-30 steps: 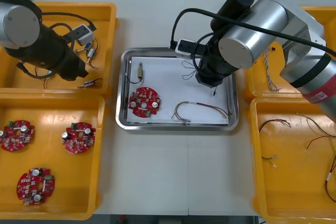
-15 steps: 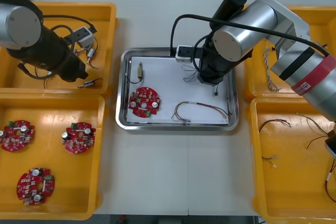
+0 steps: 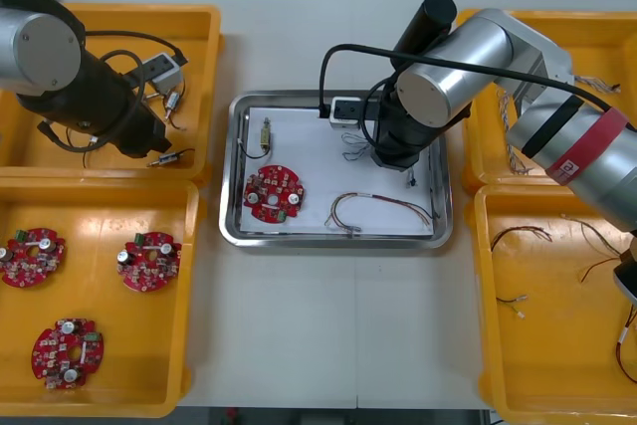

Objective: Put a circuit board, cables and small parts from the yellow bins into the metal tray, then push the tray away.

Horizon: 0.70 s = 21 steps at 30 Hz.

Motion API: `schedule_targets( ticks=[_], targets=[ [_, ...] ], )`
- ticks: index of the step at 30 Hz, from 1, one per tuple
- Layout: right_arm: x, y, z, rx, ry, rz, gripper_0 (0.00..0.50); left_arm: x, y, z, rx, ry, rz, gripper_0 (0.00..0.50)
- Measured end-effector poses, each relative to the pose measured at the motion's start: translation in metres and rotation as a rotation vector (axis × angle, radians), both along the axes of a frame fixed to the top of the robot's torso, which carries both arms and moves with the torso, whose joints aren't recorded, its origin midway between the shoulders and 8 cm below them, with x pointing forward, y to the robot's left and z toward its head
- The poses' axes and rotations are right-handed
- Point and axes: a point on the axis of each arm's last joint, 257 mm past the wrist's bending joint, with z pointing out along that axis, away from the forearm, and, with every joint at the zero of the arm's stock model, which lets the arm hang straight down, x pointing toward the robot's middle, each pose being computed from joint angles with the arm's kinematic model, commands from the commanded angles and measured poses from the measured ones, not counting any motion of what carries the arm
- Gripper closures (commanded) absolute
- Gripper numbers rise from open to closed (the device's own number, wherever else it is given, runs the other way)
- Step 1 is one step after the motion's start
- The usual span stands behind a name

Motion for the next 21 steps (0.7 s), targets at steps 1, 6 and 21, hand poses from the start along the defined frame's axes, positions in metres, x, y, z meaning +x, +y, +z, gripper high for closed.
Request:
schedule_targets(
  ticks=[1,6,21],
  targets=[
    [0.0,0.0,0.0,0.0,0.001,-0.001,0.426,0.0,0.0,0.0,0.0,0.0,0.0,0.0],
    [0.001,0.003,0.001,0.002,0.0,0.002,0.083,0.0,0.0,0.0,0.0,0.0,0.0,0.0],
    [-0.009,0.002,0.017,0.008,0.064,-0.012,0.0,0.002,0.0,-0.004,0.002,0.002,0.006,0.003]
  ],
)
